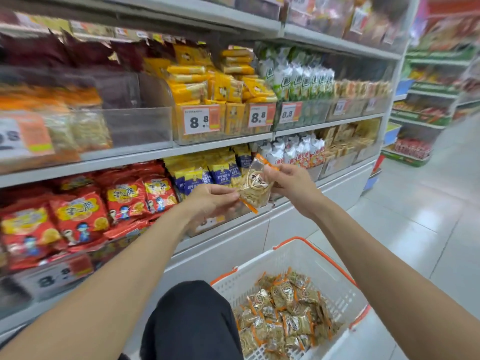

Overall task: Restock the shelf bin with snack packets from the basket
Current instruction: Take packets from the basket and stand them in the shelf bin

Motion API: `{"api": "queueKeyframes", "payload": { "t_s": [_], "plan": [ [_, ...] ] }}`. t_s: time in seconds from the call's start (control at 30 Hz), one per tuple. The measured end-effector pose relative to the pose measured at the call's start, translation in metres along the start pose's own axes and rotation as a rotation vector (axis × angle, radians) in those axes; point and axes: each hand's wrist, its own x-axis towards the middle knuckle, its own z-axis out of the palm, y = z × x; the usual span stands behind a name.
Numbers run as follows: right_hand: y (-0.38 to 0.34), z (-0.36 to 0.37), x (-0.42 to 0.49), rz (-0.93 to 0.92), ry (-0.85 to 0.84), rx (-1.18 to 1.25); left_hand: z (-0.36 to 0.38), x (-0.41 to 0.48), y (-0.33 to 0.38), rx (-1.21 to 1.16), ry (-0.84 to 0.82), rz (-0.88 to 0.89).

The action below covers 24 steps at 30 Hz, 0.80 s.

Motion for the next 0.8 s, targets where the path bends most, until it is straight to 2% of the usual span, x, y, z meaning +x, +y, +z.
{"api": "queueKeyframes", "payload": {
  "t_s": [0.23,0.4,0.5,0.6,0.7,0.8],
  "plan": [
    [-0.045,0.024,-0.002,-0.053,-0.047,0.114,-0.011,-0.019,0.024,-0.015,0.151,0.147],
    [-0.062,0.037,-0.002,-0.014,-0.155,0.131,-0.023,-0.032,0.045,0.113,0.230,0.218],
    [-0.071,0.045,0.001,-0.030,-0.069,0.186,-0.033,-0.036,0.055,0.104,0.272,0.256],
    [-0.077,0.053,0.007,-0.119,0.048,0.026,-0.049,-0.041,0.067,0.039,0.319,0.293],
    [-0.085,0.065,0.011,-0.156,0.071,-0.068,-0.065,-0.049,0.080,0.083,0.303,0.284],
    [-0.097,0.085,0.017,-0.164,0.011,0.038,-0.076,-0.054,0.094,0.040,0.309,0.314]
  ]
}}
